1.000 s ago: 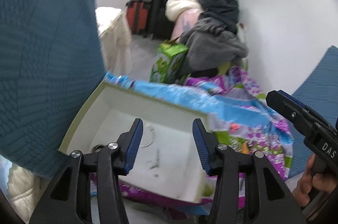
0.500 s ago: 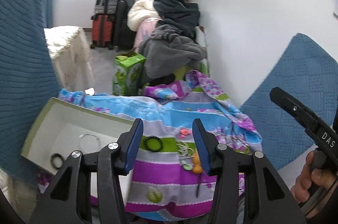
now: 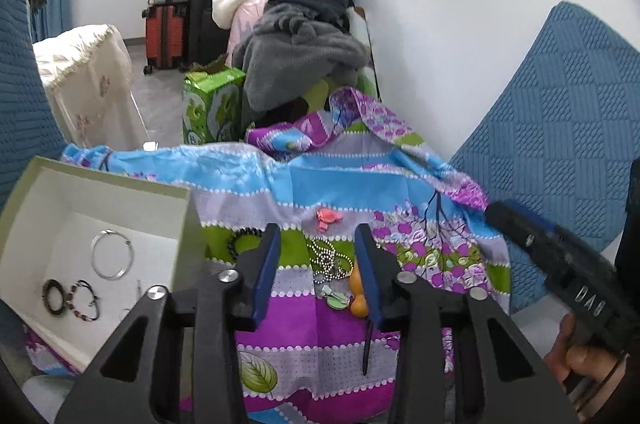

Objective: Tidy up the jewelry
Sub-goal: 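Move both open tools back over the jewelry on the cloth, then grasp the black coiled hair tie with the left tool while the right tool grasps the orange gourd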

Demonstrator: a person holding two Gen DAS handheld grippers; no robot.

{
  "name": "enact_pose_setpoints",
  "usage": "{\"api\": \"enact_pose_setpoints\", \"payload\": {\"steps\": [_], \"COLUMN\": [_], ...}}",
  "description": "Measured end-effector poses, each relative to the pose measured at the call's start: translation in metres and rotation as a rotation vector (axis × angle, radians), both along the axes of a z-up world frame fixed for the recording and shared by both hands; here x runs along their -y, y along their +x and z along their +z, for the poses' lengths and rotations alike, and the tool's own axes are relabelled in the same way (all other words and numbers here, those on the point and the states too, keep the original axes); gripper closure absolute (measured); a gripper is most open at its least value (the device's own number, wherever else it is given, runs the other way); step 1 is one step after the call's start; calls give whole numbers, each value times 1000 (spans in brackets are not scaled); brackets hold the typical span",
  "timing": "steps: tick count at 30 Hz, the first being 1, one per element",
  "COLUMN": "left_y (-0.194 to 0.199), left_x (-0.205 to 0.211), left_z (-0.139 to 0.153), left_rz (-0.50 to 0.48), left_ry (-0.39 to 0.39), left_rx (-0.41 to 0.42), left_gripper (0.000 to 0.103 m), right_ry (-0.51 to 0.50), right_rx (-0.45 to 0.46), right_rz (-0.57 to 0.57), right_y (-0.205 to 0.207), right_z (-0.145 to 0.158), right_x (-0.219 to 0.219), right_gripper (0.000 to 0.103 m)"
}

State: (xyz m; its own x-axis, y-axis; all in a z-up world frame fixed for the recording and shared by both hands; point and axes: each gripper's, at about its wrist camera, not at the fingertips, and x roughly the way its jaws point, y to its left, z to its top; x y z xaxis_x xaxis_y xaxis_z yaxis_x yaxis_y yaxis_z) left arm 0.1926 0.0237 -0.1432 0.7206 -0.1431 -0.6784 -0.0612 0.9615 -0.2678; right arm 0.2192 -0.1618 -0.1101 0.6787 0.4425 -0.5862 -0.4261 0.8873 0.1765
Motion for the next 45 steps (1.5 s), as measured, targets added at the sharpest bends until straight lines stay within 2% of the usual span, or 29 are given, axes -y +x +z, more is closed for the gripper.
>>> {"api": "enact_pose_setpoints", "payload": {"steps": [7, 20, 34, 39, 41, 45], "left_y": [19, 59, 80, 83, 83, 83], "left_x": [6, -2, -6, -5, -6, -6], "left_z": [-37, -94, -127, -131, -131, -131], "left_rz": [-7, 24, 24, 16, 13, 8], "left_ry": [1, 26, 94, 100, 104, 94], "left_rx": [-56, -172, -247, -248, -247, -251], "left_gripper": [71, 76, 78, 83, 93, 95], "right_ry": [-20, -45, -77, -96, -105, -107], "right_rx": [-92, -217, -287, -306, -302, -301], "right_rz": [25, 84, 106, 119, 119, 116], "right_y": [11, 41, 54, 55, 55, 55], "right_z": [-60, -122, -151, -158, -159, -158], "right_x": [-3, -19, -33, -39, -41, -41], "right_gripper": [67, 71, 73, 74, 74, 75]}}
